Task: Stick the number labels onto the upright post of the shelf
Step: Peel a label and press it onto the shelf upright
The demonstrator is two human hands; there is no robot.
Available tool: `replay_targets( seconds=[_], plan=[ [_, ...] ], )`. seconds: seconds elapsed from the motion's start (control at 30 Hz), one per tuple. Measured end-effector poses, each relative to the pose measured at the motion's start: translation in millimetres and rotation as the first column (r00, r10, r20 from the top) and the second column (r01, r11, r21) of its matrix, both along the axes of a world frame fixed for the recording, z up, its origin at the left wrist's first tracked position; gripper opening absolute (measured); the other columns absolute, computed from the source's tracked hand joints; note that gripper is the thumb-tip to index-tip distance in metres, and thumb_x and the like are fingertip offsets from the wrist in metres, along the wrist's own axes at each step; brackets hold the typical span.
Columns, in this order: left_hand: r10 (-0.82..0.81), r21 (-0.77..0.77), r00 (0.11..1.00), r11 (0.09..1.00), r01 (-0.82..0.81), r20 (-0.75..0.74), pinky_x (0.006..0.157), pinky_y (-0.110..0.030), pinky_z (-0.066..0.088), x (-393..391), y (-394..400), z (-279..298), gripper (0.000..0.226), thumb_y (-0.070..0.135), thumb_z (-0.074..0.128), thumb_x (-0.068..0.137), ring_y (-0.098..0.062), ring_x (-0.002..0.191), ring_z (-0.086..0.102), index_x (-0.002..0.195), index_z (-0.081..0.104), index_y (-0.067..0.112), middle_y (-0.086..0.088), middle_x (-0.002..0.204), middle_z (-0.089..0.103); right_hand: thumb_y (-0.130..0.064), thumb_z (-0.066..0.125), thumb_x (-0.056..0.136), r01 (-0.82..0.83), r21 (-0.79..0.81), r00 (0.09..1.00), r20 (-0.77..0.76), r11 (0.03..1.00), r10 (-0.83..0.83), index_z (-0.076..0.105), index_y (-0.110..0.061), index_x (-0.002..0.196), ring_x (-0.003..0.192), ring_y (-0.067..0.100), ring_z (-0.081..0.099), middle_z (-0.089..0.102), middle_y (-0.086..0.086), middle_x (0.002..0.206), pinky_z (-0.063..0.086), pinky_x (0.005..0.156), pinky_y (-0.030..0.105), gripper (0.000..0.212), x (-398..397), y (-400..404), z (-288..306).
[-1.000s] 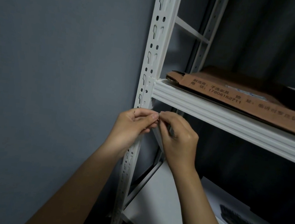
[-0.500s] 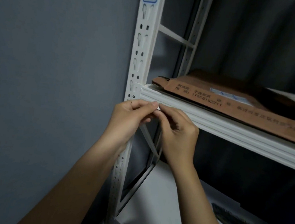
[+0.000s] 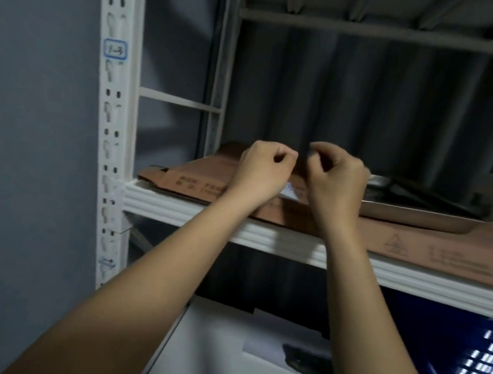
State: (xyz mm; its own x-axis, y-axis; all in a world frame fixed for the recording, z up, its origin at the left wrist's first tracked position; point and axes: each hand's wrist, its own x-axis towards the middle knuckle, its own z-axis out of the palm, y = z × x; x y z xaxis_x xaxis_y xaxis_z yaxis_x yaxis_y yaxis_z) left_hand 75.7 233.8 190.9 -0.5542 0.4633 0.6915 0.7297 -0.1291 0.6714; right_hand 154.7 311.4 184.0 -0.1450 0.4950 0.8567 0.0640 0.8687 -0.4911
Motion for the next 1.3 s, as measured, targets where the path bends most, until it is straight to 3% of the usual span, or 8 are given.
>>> replay_targets(
  seconds=[0.27,0.47,0.6,0.67,0.77,0.97,1.17,1.3],
  plan=[
    [0.024,-0.283,0.998,0.958,-0.038,-0.053,0.086,-0.033,0.051,7,59,20,0.025,0.023,0.052,0.090,-0.021,0.097,0.062,0.083,0.073,0.013,0.002,0.101,0.071,-0.027,0.072,0.086,0.357,-0.132,0.834,0.492,0.925,-0.251,0.073,-0.010,0.098,0.099,0.033,0.063,0.069,0.018,0.103,0.047,0.079,0.033,0.021,42,100,35],
    [0.043,-0.331,0.996,0.941,-0.068,-0.083,0.083,-0.035,0.052,6,67,23,0.031,0.033,0.051,0.093,-0.022,0.090,0.063,0.081,0.071,0.013,0.001,0.095,0.071,-0.019,0.065,0.090,0.288,-0.117,0.723,0.677,0.950,-0.136,0.067,-0.004,0.097,0.086,0.027,0.057,0.065,0.018,0.106,0.039,0.070,0.028,0.017,46,109,34],
    [0.060,-0.296,0.982,0.948,-0.113,-0.181,0.068,-0.030,0.046,3,42,20,0.033,0.039,0.051,0.095,-0.018,0.071,0.061,0.077,0.064,0.016,0.005,0.066,0.064,-0.018,0.067,0.088,0.201,0.019,0.752,0.638,0.979,-0.166,0.062,-0.017,0.086,0.088,0.022,0.057,0.065,0.009,0.100,0.043,0.071,0.030,0.006,40,90,36],
    [0.070,-0.208,0.973,0.971,-0.117,-0.218,0.073,-0.031,0.046,-2,23,16,0.004,0.019,0.054,0.093,-0.020,0.082,0.061,0.093,0.057,0.017,0.005,0.079,0.059,-0.014,0.064,0.089,0.117,0.111,0.798,0.581,0.987,-0.160,0.068,-0.017,0.093,0.093,0.025,0.061,0.066,0.010,0.103,0.050,0.079,0.035,0.007,30,72,35],
    [0.106,-0.084,0.962,0.988,-0.131,-0.253,0.092,-0.035,0.045,-18,-14,2,0.036,0.001,0.052,0.085,-0.019,0.104,0.053,0.116,0.047,0.018,0.002,0.110,0.045,-0.026,0.062,0.092,0.031,0.275,0.932,0.340,0.961,-0.128,0.069,-0.010,0.091,0.084,0.026,0.062,0.067,0.010,0.090,0.047,0.073,0.036,0.017,10,25,19],
    [0.452,0.213,0.882,0.882,-0.420,-0.132,0.093,-0.026,0.040,-68,-122,-55,0.021,0.009,0.054,0.085,-0.017,0.100,0.052,0.104,0.057,0.018,0.003,0.104,0.047,-0.008,0.063,0.090,-0.196,0.468,0.976,0.011,0.862,0.216,0.068,-0.002,0.089,0.075,0.016,0.052,0.065,0.010,0.081,0.039,0.071,0.023,0.008,-50,-78,-60],
    [0.571,0.082,0.819,0.815,-0.574,0.065,0.085,-0.027,0.045,-112,-196,-135,0.014,0.009,0.057,0.089,-0.007,0.084,0.053,0.095,0.055,0.023,0.000,0.100,0.049,-0.011,0.062,0.090,-0.510,0.160,0.842,0.295,0.845,0.452,0.069,-0.004,0.092,0.072,0.016,0.057,0.064,0.007,0.083,0.039,0.069,0.019,0.010,-121,-140,-148],
    [0.587,-0.017,0.788,0.804,-0.595,0.183,0.076,-0.016,0.043,-137,-214,-195,0.008,0.010,0.057,0.090,0.002,0.071,0.051,0.091,0.055,0.018,-0.006,0.097,0.052,-0.022,0.063,0.090,-0.439,-0.283,0.767,0.377,0.853,0.520,0.056,-0.014,0.090,0.076,0.012,0.053,0.055,0.000,0.090,0.046,0.073,0.031,0.011,-155,-158,-205]
  ],
)
